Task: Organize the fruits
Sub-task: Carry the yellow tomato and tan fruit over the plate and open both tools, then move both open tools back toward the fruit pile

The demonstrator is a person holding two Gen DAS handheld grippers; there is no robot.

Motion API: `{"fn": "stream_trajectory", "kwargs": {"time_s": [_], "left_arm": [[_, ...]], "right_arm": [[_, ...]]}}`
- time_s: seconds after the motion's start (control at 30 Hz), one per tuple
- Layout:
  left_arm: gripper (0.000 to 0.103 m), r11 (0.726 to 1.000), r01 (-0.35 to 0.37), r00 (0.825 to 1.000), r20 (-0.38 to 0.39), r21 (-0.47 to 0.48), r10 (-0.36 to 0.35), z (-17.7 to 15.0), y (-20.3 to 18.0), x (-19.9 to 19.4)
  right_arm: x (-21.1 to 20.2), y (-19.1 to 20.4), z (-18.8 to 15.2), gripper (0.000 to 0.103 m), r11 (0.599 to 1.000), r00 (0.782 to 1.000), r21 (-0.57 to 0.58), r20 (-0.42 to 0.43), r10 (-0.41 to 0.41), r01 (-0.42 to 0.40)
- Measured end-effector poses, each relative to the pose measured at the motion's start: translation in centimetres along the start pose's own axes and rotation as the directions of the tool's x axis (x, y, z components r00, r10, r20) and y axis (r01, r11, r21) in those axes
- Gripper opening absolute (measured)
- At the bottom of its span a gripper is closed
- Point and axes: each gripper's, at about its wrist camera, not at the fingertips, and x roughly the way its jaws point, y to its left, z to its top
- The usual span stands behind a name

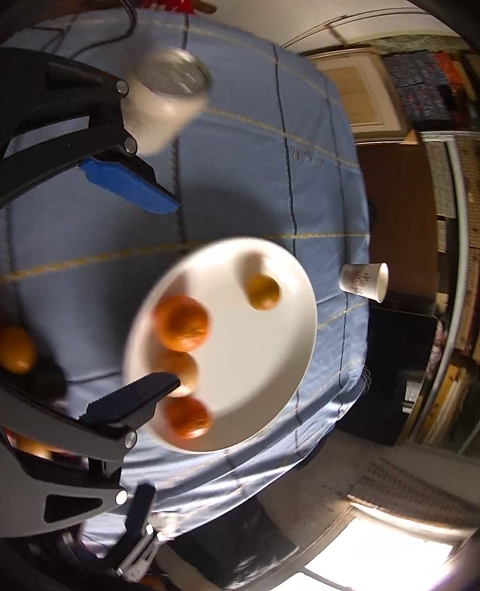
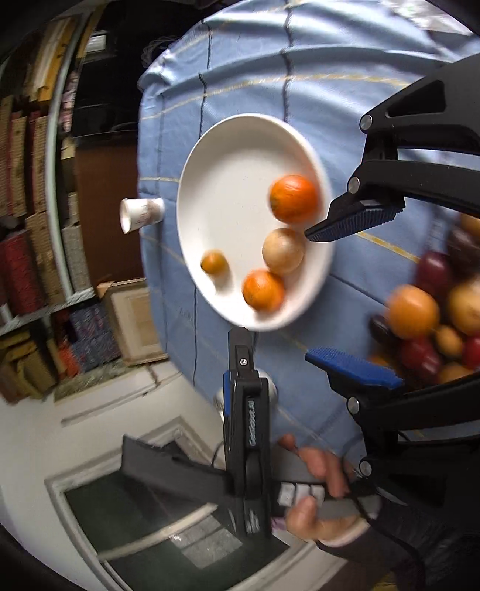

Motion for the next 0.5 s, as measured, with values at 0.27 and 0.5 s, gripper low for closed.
{"fn": "stream_trajectory", "kwargs": {"time_s": [0.27,0.5], "left_arm": [[0.095,1.0,0.016,0.992,0.128,0.003,-0.017,-9.4,0.8,-7.2],[0.098,0.997,0.048,0.982,0.187,-0.064,-0.035,-16.6,1.9,-7.9]], "right_arm": [[-5.2,2.8,-9.1,0.06,0.991,0.991,-0.057,0.065,-0.118,0.122],[-4.4,0.4,-11.3,0.06,0.982,0.982,0.028,0.014,-0.189,0.188]]}}
